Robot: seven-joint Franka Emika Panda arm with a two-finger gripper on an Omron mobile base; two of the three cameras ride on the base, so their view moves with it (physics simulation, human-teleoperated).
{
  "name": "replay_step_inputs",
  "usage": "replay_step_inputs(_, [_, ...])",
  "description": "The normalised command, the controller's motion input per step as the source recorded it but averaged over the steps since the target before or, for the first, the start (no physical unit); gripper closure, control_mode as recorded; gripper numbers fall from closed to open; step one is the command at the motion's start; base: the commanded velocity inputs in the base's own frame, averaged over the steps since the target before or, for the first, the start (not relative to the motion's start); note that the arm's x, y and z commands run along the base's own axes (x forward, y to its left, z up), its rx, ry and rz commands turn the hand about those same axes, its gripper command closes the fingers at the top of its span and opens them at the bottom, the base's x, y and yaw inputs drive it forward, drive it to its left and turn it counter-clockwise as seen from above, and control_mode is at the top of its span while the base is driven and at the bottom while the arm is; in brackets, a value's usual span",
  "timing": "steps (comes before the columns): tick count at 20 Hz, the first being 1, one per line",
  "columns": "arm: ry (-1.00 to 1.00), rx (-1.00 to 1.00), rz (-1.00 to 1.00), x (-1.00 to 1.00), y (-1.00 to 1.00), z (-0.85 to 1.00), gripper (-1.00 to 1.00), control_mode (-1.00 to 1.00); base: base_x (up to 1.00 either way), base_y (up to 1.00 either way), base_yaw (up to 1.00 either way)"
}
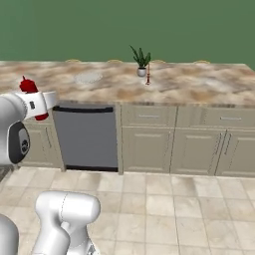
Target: Move the ketchup and shaker from the cabinet to the dining counter.
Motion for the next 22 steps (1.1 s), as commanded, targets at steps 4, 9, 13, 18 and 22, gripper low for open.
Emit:
replay_step_inputs(4, [0.00, 0.00, 0.00, 0.00, 0.00, 0.00, 1.00, 1.00, 0.72, -0.58, -0.08])
replay_step_inputs(9, [0.00, 0.00, 0.00, 0.00, 0.00, 0.00, 1.00, 1.00, 0.71, -0.70, -0.06])
replay_step_inputs(13, [0.00, 0.00, 0.00, 0.00, 0.00, 0.00, 1.00, 1.00, 0.69, -0.70, -0.04])
replay_step_inputs(18, [0.00, 0.00, 0.00, 0.00, 0.00, 0.00, 1.00, 1.00, 0.68, -0.79, -0.01])
replay_step_inputs(22, [0.00, 0.00, 0.00, 0.00, 0.00, 0.00, 1.00, 1.00, 0.68, -0.71, 0.00])
